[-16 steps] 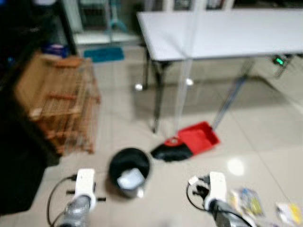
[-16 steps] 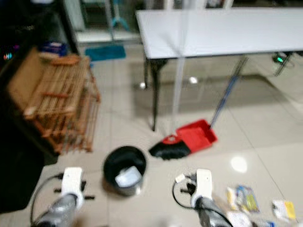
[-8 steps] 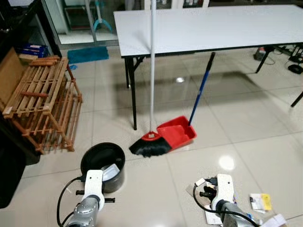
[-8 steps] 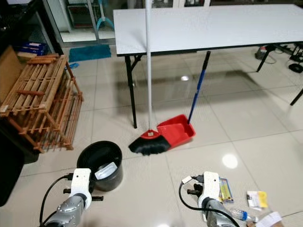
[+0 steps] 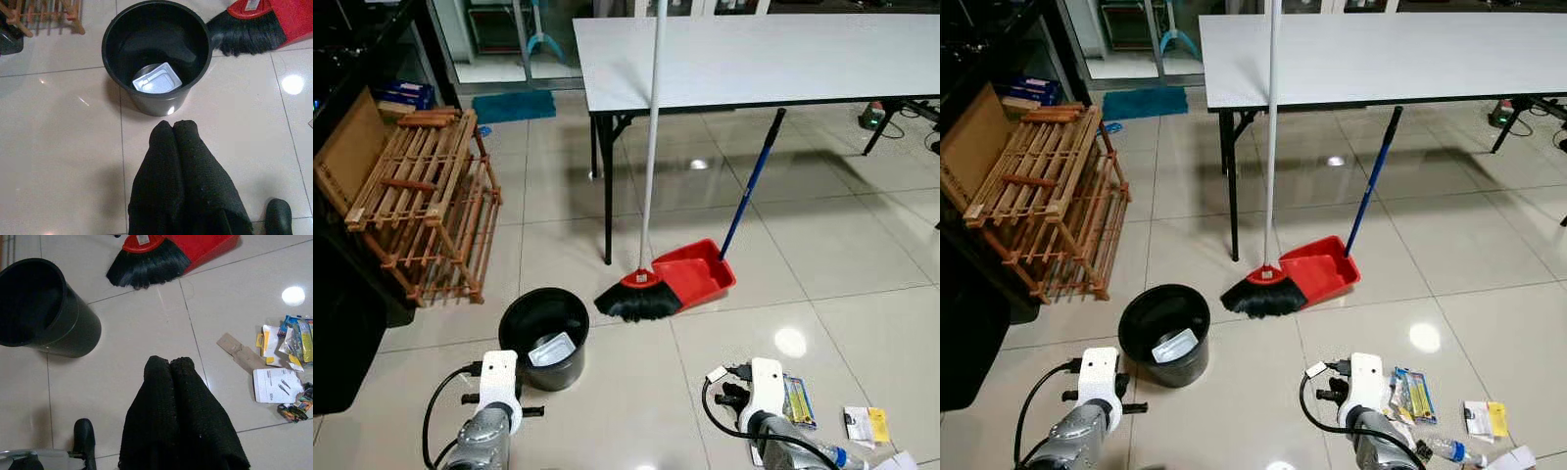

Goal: Sweep floor

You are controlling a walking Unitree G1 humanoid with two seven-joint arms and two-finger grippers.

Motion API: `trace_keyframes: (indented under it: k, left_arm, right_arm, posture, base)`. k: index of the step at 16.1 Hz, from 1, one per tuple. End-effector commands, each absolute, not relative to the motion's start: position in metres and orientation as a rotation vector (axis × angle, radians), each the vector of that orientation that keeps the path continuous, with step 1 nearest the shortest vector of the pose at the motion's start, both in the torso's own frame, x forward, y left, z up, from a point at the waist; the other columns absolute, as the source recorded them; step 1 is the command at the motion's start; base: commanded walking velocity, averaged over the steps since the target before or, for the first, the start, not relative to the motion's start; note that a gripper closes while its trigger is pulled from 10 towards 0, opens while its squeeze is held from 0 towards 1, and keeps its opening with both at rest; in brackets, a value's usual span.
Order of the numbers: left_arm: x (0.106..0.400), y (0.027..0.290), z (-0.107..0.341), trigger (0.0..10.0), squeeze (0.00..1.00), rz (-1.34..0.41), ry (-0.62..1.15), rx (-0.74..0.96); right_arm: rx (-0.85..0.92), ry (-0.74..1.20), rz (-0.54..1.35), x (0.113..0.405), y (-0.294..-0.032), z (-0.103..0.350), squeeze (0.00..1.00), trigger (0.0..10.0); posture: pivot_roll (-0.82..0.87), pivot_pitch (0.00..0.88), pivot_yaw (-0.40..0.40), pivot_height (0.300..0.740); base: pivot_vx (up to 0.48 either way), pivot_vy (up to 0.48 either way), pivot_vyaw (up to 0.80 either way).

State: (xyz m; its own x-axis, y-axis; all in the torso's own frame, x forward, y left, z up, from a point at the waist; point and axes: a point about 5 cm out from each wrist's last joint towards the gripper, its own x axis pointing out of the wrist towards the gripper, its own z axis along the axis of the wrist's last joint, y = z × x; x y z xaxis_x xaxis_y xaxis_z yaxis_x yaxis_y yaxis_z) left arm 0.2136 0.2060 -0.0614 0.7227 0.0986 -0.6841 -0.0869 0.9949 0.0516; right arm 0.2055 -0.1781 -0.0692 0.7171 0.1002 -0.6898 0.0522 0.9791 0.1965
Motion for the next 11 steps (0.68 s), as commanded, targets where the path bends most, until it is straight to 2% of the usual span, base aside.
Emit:
trace_keyframes:
  k: [1, 4, 9, 11]
  left_arm:
    - [0.2139, 0.2046, -0.0617, 10.0, 0.00, 0.097, 0.761, 0.012]
    - [0.2130, 0.2040, -0.0626, 10.0, 0.00, 0.093, 0.770, 0.018]
    - [0.2138, 0.2036, -0.0621, 10.0, 0.00, 0.087, 0.765, 0.021]
    - [0.2133, 0.2046, -0.0621, 10.0, 0.00, 0.085, 0.766, 0.025]
  right_arm:
    - [0.218, 0.774, 0.004, 0.2057, -0.1820, -0.0689, 0.00, 10.0]
    - [0.219, 0.778, 0.006, 0.2064, -0.1813, -0.0688, 0.00, 10.0]
    - [0.208, 0.762, 0.005, 0.2072, -0.1830, -0.0677, 0.00, 10.0]
    - [0.236, 0.770, 0.003, 0.2065, -0.1810, -0.0686, 0.00, 10.0]
  posture:
    - [0.00, 0.011, -0.007, 0.740]
    - [0.00, 0.000, -0.003, 0.740]
    - [0.00, 0.000, 0.000, 0.740]
    - [0.00, 0.000, 0.001, 0.740]
  base:
    - [0.000, 0.000, 0.00]
    - [0.000, 0.000, -0.65]
    - [0.350, 0.000, 0.00]
    - [0.480, 0.000, -0.59]
